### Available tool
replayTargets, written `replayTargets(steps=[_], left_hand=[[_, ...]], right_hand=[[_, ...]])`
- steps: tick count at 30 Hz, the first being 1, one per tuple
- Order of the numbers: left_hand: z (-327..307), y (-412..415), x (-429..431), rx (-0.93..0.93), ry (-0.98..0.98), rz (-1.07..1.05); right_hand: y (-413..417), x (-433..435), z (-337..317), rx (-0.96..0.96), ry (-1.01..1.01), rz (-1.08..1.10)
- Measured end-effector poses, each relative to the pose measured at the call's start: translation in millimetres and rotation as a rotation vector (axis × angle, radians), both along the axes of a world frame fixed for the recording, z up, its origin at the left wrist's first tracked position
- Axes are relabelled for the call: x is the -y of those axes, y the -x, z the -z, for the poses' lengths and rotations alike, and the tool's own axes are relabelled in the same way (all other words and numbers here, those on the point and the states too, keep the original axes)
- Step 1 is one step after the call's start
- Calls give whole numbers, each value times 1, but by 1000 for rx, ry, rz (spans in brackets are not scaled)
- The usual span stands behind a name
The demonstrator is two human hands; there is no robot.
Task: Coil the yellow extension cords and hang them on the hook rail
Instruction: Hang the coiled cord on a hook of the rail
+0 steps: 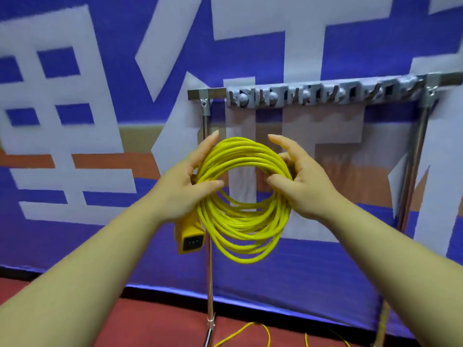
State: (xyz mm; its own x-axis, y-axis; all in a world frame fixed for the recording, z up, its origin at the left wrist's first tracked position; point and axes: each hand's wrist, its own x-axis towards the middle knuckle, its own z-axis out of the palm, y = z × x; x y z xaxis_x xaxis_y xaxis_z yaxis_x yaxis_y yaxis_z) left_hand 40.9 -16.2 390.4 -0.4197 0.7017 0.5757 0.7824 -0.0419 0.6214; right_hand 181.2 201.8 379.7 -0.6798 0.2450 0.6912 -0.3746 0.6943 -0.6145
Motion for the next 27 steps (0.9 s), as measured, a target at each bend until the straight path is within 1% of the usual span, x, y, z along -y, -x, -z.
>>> replayTargets(steps=[4, 7, 12, 18, 22, 27], left_hand=[[-64, 26, -12, -83, -46, -15], [-103, 43, -23, -159, -67, -36], [-146, 74, -51, -235, -72, -56], [-173, 98, -89, -259, -61, -87], [-178, 110, -107, -261, -37, -103], [-179, 128, -117, -233, -2, -90]], right_hand=[[32, -15, -70, -30, -183, 87], [52, -27, -114, -60, -253, 113], [69, -44, -163, -85, -344, 216], [79, -64, -197, 13, -428, 335], [89, -76, -208, 106, -539, 404], [101, -90, -215, 206, -622, 407]])
